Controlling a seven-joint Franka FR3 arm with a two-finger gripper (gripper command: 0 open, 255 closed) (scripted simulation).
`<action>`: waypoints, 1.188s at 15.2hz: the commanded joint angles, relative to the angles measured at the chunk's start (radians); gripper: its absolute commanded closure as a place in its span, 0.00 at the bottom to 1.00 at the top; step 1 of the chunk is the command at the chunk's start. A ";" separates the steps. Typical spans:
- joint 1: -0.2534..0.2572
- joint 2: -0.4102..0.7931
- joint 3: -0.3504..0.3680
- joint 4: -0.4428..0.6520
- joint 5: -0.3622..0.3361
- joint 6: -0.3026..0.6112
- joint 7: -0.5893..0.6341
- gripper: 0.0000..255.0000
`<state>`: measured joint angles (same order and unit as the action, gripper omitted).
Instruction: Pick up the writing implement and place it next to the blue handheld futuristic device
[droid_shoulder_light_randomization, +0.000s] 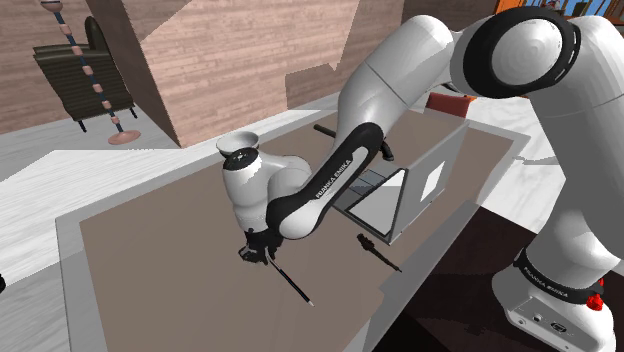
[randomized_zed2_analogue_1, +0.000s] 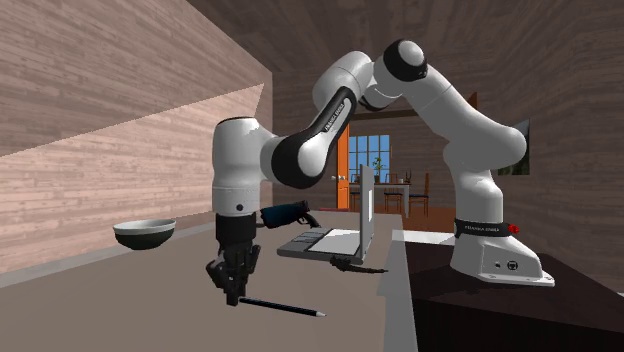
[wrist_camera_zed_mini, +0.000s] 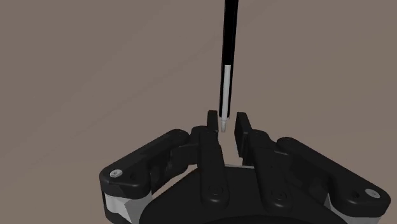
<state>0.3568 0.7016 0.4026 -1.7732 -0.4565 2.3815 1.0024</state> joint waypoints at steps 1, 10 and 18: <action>-0.003 0.001 -0.003 -0.004 0.000 -0.002 0.000 1.00; -0.010 -0.026 0.009 -0.006 0.013 -0.026 -0.009 1.00; -0.032 -0.100 0.041 -0.011 0.053 -0.093 -0.036 1.00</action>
<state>0.3272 0.6087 0.4398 -1.7871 -0.4092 2.2995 0.9713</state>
